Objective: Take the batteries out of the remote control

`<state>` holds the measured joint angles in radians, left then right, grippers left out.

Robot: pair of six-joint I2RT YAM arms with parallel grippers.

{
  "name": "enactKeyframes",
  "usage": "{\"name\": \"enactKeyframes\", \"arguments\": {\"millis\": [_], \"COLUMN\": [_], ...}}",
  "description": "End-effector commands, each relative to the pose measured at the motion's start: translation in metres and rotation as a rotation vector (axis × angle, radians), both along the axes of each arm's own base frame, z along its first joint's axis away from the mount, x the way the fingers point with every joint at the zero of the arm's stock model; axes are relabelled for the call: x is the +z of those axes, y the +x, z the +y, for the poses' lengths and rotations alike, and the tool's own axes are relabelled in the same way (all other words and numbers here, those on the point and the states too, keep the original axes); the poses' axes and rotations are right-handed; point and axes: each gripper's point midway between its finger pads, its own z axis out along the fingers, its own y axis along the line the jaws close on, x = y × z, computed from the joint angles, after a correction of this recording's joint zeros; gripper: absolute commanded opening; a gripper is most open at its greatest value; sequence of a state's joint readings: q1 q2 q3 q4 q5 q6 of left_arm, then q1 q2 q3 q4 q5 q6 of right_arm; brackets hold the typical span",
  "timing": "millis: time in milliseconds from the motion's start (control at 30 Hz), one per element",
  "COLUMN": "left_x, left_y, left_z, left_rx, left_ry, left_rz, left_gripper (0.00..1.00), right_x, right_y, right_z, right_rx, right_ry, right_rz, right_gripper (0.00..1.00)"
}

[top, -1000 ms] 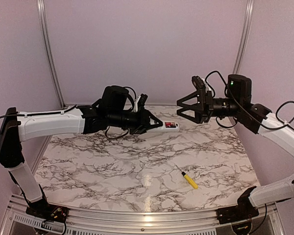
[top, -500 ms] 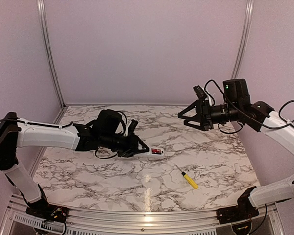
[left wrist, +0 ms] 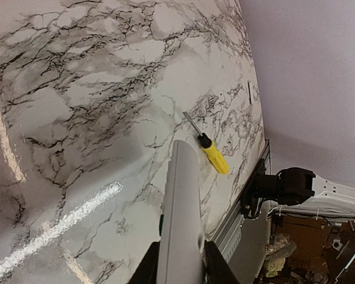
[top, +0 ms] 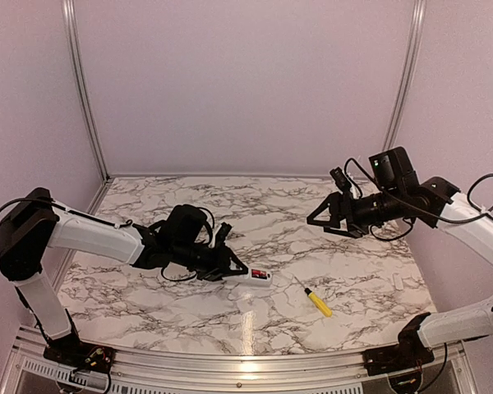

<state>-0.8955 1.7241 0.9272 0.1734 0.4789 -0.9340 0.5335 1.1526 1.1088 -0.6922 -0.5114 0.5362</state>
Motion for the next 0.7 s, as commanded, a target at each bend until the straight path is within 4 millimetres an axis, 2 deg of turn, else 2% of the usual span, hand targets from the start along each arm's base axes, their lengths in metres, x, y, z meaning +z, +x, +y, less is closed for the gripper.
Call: {"name": "enactKeyframes", "arguments": {"millis": [0, 167, 267, 467, 667], "left_x": [-0.004, -0.018, -0.024, -0.035, -0.041], "left_y": [-0.002, -0.004, -0.007, -0.01, -0.011], "left_z": [-0.007, -0.004, -0.001, 0.007, 0.011], "left_rx": [-0.024, -0.025, -0.026, -0.02, -0.019], "left_ry": [-0.045, -0.025, -0.013, 0.014, 0.041], "left_rz": [-0.002, 0.013, 0.018, 0.022, 0.021], "left_gripper": [0.0, 0.04, 0.12, 0.34, 0.41], "right_x": [-0.008, -0.016, -0.022, -0.029, -0.034], "right_y": [-0.004, -0.004, -0.005, -0.006, -0.006], "right_z": [-0.01, -0.014, -0.016, -0.017, -0.018], "right_rx": [-0.023, -0.03, -0.029, -0.028, -0.027], "right_ry": [-0.036, -0.063, -0.081, -0.094, -0.103], "right_rz": [-0.002, 0.003, 0.008, 0.019, 0.024], "right_gripper": [0.78, 0.78, 0.78, 0.78, 0.78]}}
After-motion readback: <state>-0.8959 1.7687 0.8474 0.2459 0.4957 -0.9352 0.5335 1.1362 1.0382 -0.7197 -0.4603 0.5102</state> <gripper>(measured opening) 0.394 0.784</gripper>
